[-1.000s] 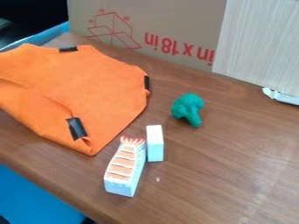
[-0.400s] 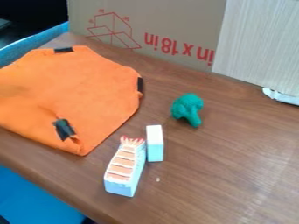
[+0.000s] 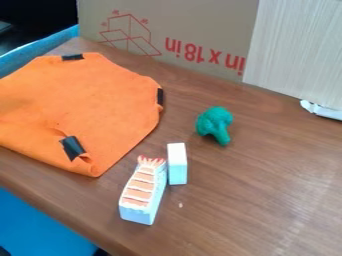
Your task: Unfold the cloth from top right to bottom left
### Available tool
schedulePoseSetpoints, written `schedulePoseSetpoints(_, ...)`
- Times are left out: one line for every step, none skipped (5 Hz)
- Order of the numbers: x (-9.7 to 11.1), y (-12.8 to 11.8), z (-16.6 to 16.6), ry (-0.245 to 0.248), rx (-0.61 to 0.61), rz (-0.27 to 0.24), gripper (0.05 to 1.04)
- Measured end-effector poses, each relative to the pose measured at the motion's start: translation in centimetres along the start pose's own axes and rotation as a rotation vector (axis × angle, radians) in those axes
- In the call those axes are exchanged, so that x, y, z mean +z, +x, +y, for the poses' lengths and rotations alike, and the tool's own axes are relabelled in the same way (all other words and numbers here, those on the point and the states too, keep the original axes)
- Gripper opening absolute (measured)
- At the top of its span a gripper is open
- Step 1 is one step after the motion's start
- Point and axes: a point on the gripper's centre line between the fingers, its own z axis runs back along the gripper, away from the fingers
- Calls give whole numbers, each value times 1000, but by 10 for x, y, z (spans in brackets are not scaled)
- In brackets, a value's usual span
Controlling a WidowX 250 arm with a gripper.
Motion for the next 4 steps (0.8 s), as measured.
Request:
schedulePoseSetpoints(5, -4, -14, -98, -4, 19, 1002)
schedulePoseSetpoints(45, 2, -26, -218, -3, -57, 1000)
schedulePoseSetpoints(65, 3, -49, -282, -52, -114, 1000)
schedulePoseSetpoints(54, -3, -77, -236, -200, -209, 1000)
